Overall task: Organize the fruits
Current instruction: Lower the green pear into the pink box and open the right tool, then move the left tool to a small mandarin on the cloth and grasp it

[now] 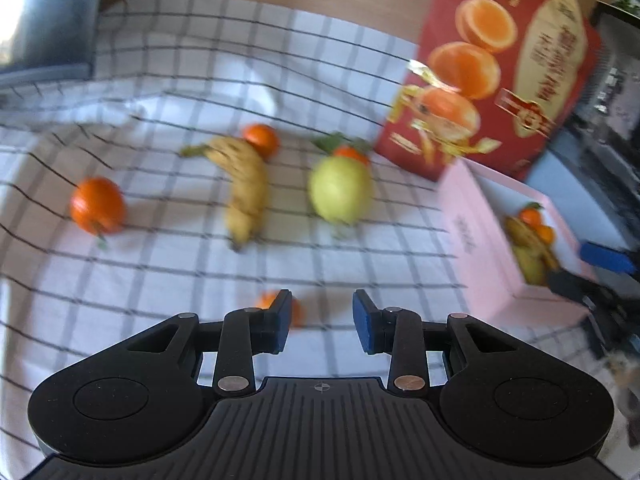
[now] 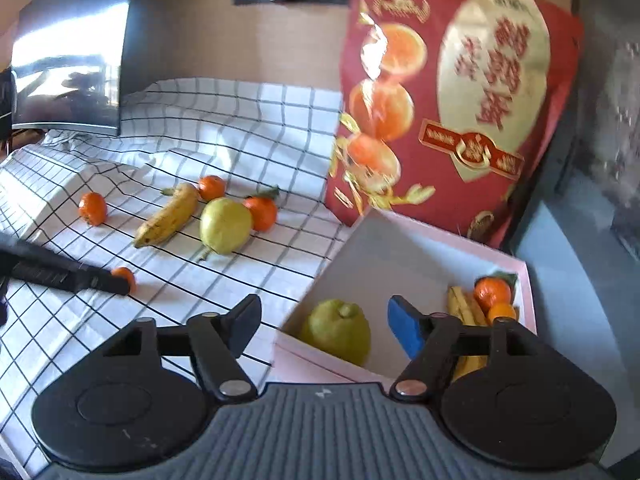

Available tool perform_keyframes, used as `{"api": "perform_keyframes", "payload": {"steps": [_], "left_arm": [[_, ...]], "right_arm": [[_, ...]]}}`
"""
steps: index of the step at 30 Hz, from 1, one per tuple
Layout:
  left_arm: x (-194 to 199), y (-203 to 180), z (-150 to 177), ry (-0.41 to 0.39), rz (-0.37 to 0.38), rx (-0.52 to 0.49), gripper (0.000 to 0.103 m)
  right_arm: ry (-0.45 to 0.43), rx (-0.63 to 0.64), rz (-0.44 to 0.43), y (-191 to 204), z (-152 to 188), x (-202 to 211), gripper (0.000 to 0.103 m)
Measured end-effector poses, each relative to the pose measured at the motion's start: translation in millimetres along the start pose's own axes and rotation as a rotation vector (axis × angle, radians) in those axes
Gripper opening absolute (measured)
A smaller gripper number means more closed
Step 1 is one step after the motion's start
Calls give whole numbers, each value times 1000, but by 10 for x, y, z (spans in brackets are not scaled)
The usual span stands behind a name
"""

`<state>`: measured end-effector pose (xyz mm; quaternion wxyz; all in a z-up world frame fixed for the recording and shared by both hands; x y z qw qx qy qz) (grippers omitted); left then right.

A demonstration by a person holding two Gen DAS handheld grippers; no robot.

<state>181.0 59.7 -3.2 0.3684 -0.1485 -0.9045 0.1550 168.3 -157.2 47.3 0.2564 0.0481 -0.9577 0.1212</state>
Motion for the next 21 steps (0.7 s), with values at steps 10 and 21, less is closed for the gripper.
{"api": "perform_keyframes", "payload": {"steps": [10, 21], "left_arm": [[-143, 148, -186, 18, 2, -51, 37], [-288, -57, 50, 92, -31, -238, 38]], "right_arm": [[0, 53, -78, 536, 156, 175, 72], [59, 73, -112, 799, 400, 116, 72]]}}
Point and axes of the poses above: each gripper's, at about its wrist camera, not at the fingertips, and x roughly against the way its jaws point, y to its left, z to its underside, the point moved 9 cm from there along -x, roughly the way its jaws point, and after that the axes turned 12 degrees about z, right-handed, at the moved point
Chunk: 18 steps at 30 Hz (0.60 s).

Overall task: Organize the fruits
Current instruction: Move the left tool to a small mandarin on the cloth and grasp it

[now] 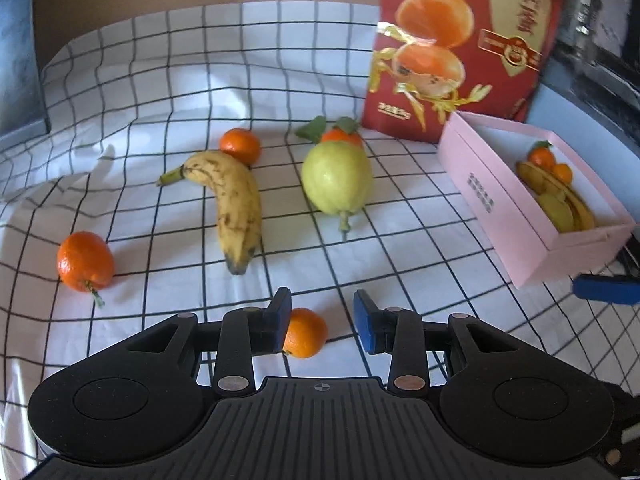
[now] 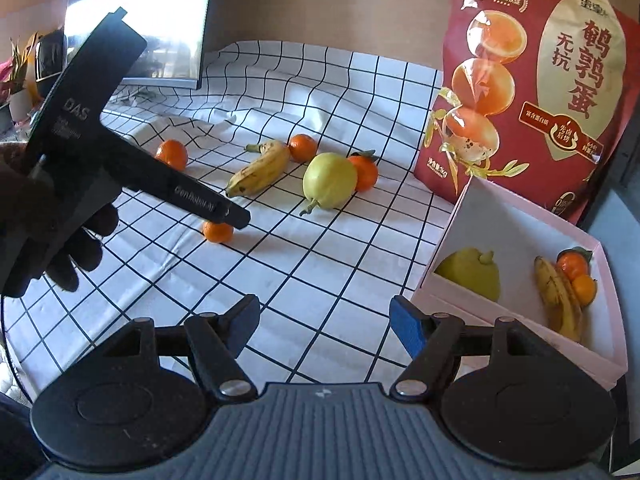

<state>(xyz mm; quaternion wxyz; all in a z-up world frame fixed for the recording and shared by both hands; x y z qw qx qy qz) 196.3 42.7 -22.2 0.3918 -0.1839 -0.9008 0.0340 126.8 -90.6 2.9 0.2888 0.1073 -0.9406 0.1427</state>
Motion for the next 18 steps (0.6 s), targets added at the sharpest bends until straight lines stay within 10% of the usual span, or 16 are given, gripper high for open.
{"api": "perform_keyframes", "payload": {"steps": [18], "left_arm": [[-23, 207, 233, 52, -81, 51, 39]], "right_arm": [[29, 17, -38, 160, 1, -128, 72]]}}
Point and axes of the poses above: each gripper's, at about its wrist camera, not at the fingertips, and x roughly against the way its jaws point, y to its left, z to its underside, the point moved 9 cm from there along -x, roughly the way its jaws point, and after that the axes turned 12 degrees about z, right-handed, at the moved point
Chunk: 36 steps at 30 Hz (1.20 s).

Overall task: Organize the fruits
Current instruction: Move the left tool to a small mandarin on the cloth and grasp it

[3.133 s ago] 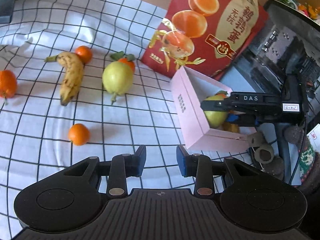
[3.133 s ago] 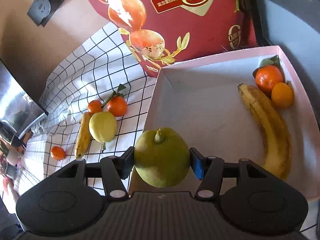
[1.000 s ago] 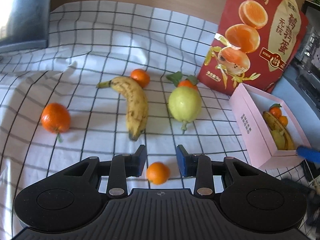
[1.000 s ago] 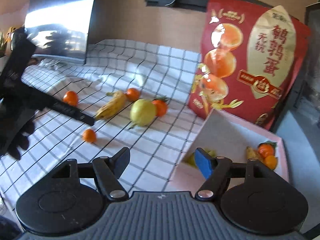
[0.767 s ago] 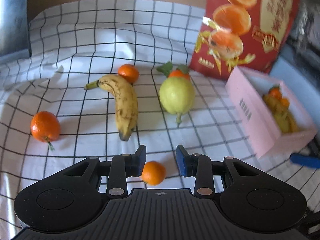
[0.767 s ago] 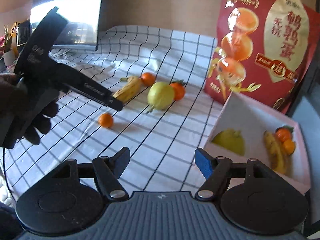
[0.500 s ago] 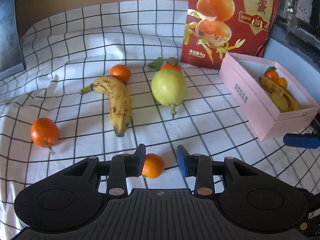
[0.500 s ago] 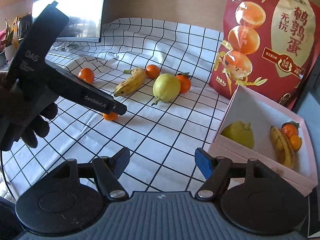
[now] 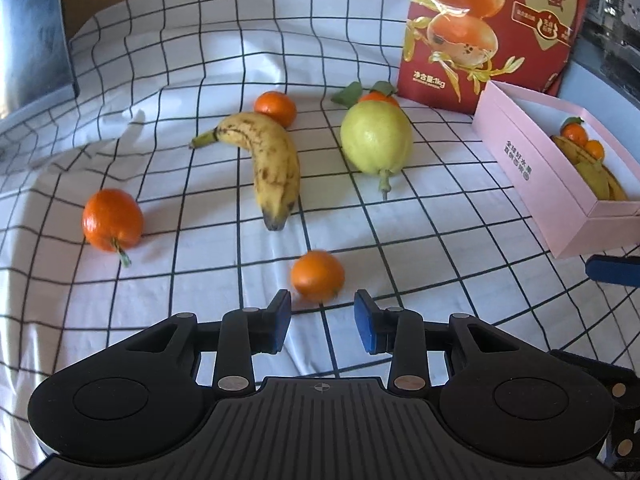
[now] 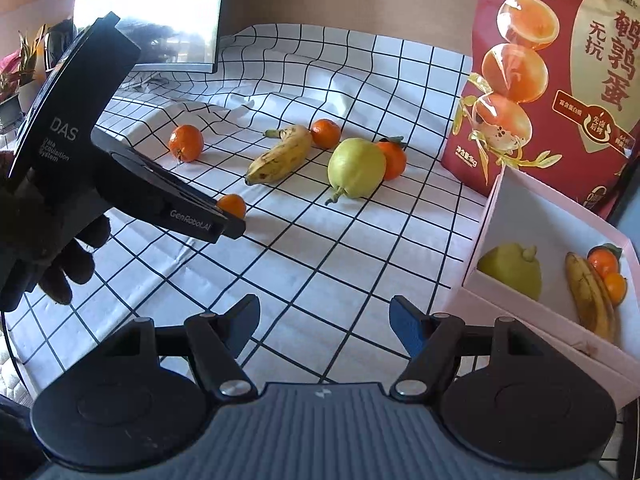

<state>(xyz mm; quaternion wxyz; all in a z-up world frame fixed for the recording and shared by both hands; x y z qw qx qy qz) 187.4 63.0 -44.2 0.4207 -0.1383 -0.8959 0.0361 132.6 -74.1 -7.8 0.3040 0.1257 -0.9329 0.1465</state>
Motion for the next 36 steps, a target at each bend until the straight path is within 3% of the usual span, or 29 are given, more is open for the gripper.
{"api": "perform_keyframes", "payload": {"steps": [27, 31, 36], "left_arm": [[-129, -5, -152, -15, 30, 38, 37], [-44, 14, -174, -41, 50, 60, 34], [141, 13, -141, -59, 82, 65, 34]], "right_arm": [[44, 6, 41, -17, 212, 46, 72], [17, -18, 35, -67, 72, 28, 72], [-4, -117, 7, -176, -357, -168, 72]]}}
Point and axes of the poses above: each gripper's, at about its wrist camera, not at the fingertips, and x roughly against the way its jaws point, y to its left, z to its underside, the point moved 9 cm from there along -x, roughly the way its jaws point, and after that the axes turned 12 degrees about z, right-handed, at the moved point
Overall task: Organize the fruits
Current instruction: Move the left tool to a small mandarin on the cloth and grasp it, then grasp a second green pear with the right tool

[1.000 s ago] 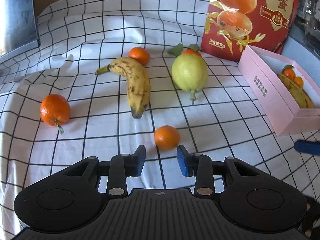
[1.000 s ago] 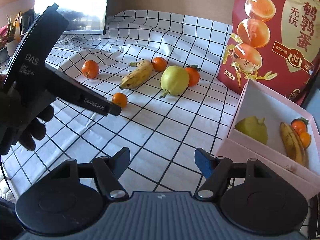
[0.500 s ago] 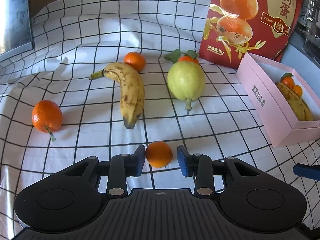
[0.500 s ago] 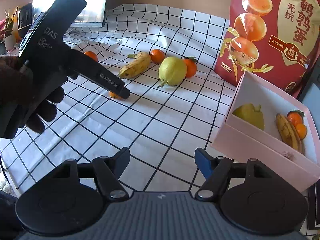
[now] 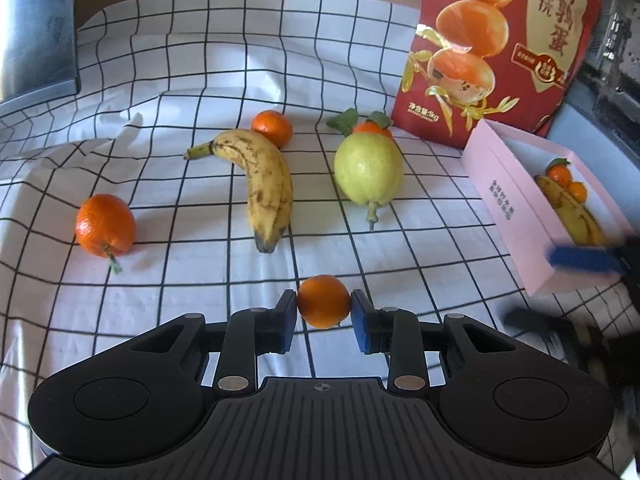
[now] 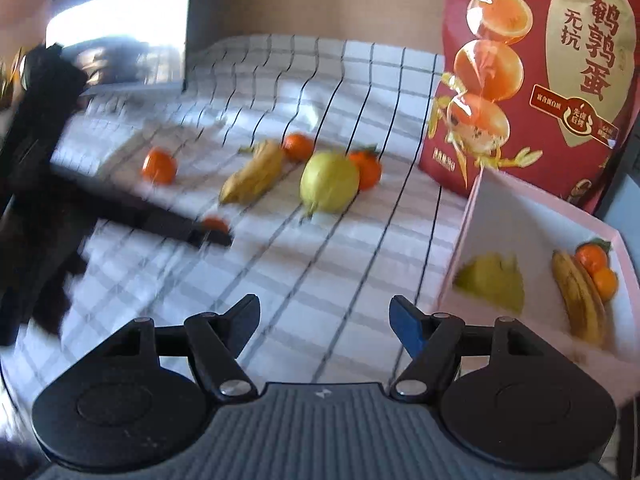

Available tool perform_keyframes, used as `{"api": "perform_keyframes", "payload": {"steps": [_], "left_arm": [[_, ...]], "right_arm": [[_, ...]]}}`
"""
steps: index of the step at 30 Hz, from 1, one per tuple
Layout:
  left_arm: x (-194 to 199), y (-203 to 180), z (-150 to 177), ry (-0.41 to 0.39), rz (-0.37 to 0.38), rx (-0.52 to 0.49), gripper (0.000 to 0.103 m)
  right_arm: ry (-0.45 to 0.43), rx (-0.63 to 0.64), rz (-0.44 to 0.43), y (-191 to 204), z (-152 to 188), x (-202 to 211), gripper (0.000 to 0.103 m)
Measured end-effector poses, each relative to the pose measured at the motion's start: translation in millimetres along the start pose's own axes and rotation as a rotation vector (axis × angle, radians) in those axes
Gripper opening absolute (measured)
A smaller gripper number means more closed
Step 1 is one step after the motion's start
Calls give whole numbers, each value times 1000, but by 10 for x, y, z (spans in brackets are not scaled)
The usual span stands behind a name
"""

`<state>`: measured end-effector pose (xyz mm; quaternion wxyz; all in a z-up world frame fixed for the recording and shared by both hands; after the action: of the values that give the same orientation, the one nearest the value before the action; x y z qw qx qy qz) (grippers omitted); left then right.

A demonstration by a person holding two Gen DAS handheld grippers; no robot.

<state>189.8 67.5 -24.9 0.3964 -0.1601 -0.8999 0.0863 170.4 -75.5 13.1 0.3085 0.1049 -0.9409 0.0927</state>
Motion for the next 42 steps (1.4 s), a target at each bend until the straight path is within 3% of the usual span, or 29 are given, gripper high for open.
{"api": "perform_keyframes", "payload": {"steps": [4, 8, 15, 19, 21, 27, 33, 42], "left_arm": [[169, 4, 68, -17, 39, 24, 34], [283, 59, 165, -37, 80, 67, 34], [415, 323, 268, -70, 81, 150, 34], [473, 476, 315, -86, 70, 185, 34], [488, 530, 327, -90, 68, 197, 34], [437, 520, 286, -88, 82, 191, 34], [369, 215, 199, -84, 136, 134, 34], [272, -233, 177, -58, 189, 62, 34]], "right_arm": [[25, -82, -27, 53, -323, -327, 72], [111, -171, -33, 166, -463, -774, 73], [117, -163, 118, 359, -610, -1411, 73], [89, -151, 171, 353, -662, -1558, 72], [79, -139, 170, 346, -695, -1545, 60], [171, -121, 67, 337, -623, -1369, 60], [226, -22, -80, 339, -394, -758, 60], [231, 194, -122, 313, 234, -92, 60]]}}
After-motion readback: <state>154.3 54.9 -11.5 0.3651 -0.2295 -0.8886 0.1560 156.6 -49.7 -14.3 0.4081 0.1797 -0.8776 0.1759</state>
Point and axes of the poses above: each gripper's, at about its wrist camera, not at the fingertips, and x roughly against the way its jaws point, y to its left, z to its underside, the point moved 9 cm from there along -x, roughly the way its jaws point, and after that the axes turned 12 degrees about z, right-handed, at the moved point
